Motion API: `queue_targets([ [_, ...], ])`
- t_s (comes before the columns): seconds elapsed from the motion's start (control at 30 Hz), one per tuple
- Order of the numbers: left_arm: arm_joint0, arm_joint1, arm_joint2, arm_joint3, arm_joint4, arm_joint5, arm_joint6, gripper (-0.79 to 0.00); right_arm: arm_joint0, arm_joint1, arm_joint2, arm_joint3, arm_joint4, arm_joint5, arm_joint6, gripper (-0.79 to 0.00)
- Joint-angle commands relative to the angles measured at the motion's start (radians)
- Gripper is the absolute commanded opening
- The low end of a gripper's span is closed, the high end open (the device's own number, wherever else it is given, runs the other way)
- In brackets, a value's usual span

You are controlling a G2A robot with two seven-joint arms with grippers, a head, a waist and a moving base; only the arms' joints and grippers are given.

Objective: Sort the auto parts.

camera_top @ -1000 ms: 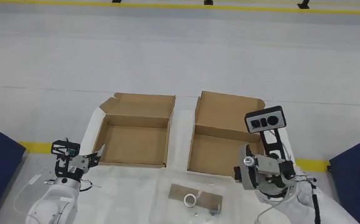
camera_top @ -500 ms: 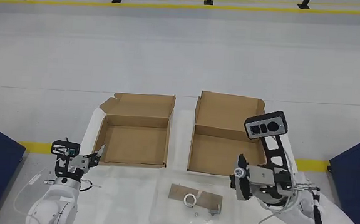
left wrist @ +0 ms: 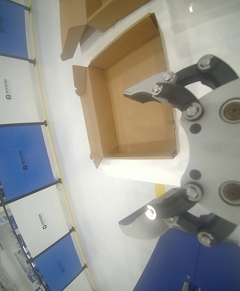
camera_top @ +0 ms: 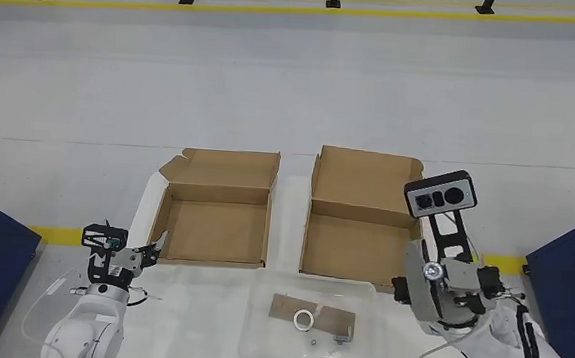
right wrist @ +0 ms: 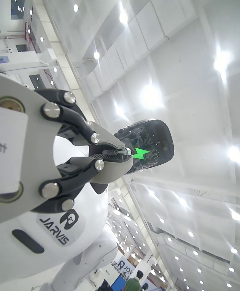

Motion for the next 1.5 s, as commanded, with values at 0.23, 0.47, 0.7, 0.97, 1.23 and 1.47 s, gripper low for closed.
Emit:
queue_targets([
  [0.23,0.0,0.0,0.0,0.0,0.0,0.0,0.0,0.0,-0.067,-0.013,0.04,-0.016,-0.115,0.039,-0.026,-0.785],
  [0.47,0.0,0.0,0.0,0.0,0.0,0.0,0.0,0.0,-0.089,-0.031,0.063,-0.026,-0.096,0.061,-0.019,-0.785],
  [0.7,0.0,0.0,0.0,0.0,0.0,0.0,0.0,0.0,-0.095,-0.051,0.079,-0.028,-0.062,0.083,-0.01,-0.785],
  [0.97,0.0,0.0,0.0,0.0,0.0,0.0,0.0,0.0,-0.106,-0.07,0.078,-0.035,-0.003,0.097,-0.001,-0.785],
  [1.23,0.0,0.0,0.0,0.0,0.0,0.0,0.0,0.0,-0.103,-0.07,0.093,-0.033,-0.046,0.11,-0.021,-0.785],
  [1.47,0.0,0.0,0.0,0.0,0.0,0.0,0.0,0.0,-0.152,-0.059,0.225,-0.028,-0.257,0.209,-0.076,-0.785],
])
